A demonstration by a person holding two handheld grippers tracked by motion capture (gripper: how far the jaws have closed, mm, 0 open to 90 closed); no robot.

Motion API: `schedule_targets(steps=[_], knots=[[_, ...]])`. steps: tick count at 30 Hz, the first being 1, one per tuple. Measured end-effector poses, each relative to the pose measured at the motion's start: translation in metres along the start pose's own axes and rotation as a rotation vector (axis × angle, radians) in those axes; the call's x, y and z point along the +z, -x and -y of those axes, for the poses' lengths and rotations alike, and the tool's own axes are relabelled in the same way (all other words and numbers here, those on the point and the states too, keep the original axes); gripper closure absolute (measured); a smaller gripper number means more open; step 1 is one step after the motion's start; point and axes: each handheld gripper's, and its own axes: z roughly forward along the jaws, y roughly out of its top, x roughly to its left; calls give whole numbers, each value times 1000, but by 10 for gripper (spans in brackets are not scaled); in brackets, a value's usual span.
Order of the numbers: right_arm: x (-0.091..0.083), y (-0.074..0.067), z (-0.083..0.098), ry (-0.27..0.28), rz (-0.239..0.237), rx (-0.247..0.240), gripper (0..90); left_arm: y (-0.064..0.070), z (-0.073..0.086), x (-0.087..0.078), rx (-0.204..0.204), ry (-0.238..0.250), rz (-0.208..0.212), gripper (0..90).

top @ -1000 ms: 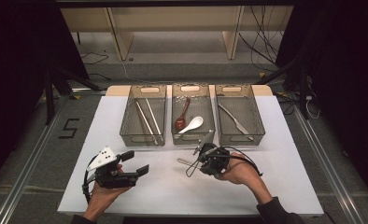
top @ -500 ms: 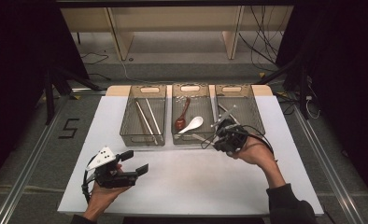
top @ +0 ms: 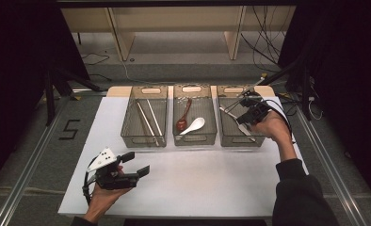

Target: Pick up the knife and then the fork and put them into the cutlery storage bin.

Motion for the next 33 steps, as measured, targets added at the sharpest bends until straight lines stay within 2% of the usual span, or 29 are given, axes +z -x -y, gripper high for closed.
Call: schedule_targets(steps=[6, 15, 24, 33], knots=[[18, 19, -8, -33, 13, 58, 846, 0, 0, 0, -1, 2, 0, 156], [32, 31, -13, -43, 18, 112, 845, 0, 0, 0, -1, 2, 0, 156], [41, 35, -17, -29, 47, 146, 844, 0, 0, -1, 1, 2, 0, 156], [52, 33, -24, -27, 65, 144, 844, 0, 0, -1, 1, 4, 1, 156]])
